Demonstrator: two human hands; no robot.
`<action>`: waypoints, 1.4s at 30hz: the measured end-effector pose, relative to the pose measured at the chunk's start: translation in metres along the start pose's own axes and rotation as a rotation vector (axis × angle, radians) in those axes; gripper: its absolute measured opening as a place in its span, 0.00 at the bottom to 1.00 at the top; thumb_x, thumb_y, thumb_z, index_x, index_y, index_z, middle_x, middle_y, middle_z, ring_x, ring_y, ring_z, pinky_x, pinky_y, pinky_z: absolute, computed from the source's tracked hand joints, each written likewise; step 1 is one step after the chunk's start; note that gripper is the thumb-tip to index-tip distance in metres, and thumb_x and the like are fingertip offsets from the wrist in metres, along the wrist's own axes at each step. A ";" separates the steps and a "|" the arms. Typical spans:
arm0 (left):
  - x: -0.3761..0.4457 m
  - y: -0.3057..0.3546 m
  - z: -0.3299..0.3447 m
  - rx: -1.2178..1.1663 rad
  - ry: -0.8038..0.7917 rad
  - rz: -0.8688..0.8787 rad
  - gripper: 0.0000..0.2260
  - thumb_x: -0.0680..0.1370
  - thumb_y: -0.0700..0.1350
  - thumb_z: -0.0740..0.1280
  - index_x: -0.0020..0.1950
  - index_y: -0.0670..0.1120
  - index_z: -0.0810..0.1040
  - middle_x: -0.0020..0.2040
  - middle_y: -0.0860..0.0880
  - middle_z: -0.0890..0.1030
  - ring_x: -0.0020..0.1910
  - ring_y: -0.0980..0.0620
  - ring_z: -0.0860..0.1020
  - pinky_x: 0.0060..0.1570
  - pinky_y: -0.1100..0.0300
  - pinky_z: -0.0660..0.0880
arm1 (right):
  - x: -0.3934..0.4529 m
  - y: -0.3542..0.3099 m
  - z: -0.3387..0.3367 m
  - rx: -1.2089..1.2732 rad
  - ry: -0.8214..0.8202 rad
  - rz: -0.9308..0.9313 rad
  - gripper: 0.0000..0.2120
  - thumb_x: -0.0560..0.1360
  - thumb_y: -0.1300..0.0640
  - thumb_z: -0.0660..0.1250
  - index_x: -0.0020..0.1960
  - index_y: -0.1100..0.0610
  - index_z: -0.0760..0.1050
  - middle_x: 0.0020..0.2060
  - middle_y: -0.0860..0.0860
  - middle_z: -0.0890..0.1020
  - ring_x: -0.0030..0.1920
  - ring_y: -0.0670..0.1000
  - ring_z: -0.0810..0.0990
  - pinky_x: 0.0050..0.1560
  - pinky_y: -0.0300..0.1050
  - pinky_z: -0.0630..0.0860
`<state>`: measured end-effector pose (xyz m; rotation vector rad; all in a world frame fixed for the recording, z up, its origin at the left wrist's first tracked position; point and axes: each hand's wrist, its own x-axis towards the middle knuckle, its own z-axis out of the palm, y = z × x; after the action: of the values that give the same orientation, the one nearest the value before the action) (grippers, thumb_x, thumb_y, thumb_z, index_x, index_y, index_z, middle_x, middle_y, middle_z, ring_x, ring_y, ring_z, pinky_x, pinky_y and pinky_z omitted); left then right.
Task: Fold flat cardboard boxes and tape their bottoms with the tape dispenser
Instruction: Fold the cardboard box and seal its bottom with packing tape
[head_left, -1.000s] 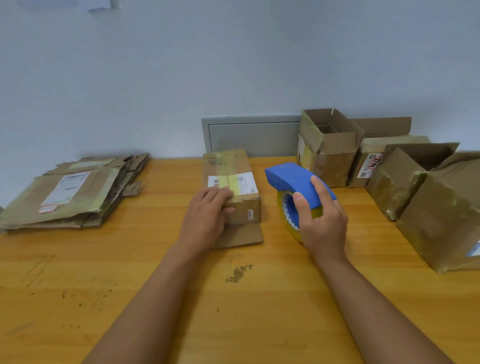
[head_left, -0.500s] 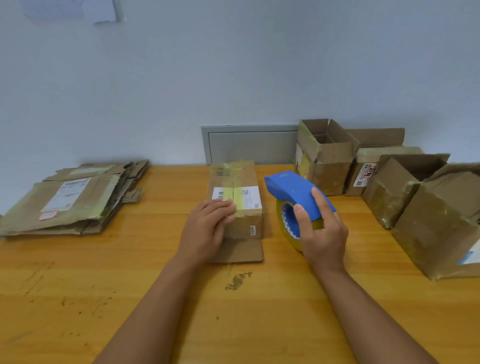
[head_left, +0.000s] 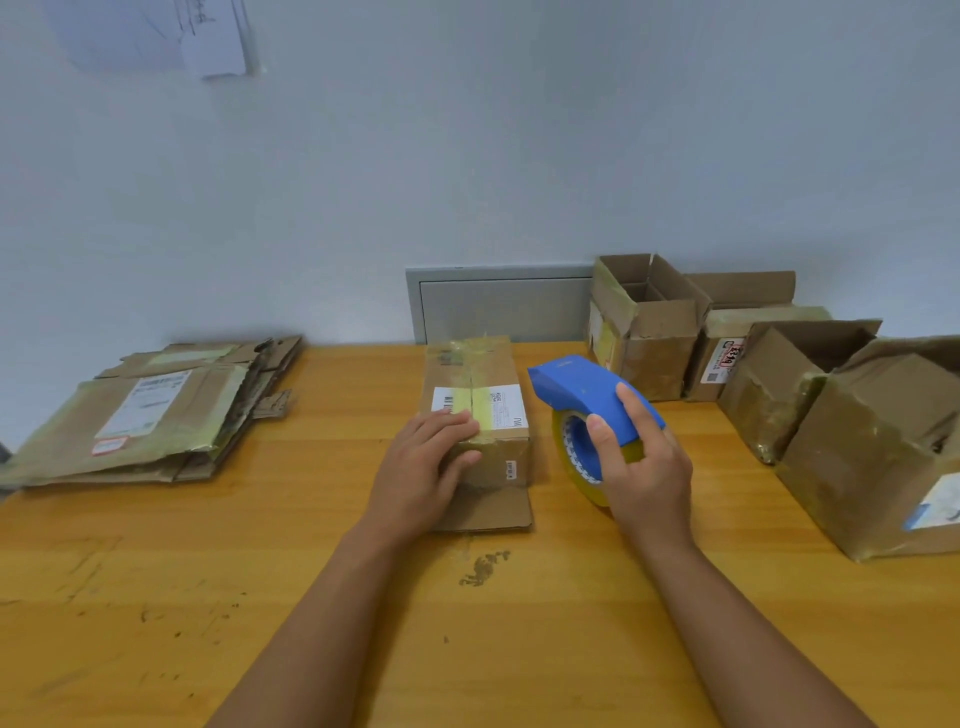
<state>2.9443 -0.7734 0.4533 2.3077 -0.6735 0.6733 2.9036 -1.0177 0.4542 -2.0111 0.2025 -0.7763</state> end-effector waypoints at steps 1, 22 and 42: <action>-0.001 0.000 0.000 -0.010 0.005 0.003 0.13 0.78 0.43 0.70 0.63 0.46 0.81 0.63 0.51 0.80 0.65 0.52 0.73 0.66 0.53 0.69 | 0.000 0.000 0.000 -0.001 -0.004 0.011 0.27 0.76 0.38 0.63 0.74 0.42 0.69 0.62 0.54 0.76 0.56 0.48 0.73 0.53 0.42 0.71; 0.003 -0.001 -0.007 0.003 -0.064 -0.048 0.14 0.80 0.48 0.67 0.65 0.50 0.80 0.65 0.56 0.78 0.67 0.56 0.72 0.68 0.56 0.67 | 0.017 -0.021 -0.020 0.207 0.022 -0.029 0.24 0.72 0.37 0.67 0.66 0.41 0.75 0.56 0.36 0.78 0.54 0.36 0.76 0.50 0.28 0.72; 0.068 0.072 -0.056 -1.335 -0.184 -0.746 0.21 0.71 0.56 0.71 0.56 0.42 0.82 0.42 0.48 0.83 0.38 0.54 0.80 0.39 0.62 0.79 | 0.043 -0.068 -0.045 0.764 -0.362 0.036 0.16 0.73 0.51 0.65 0.59 0.45 0.83 0.44 0.50 0.83 0.36 0.53 0.78 0.36 0.45 0.78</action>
<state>2.9342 -0.8020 0.5628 1.1614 -0.1461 -0.3206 2.8995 -1.0310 0.5452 -1.3722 -0.2405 -0.3654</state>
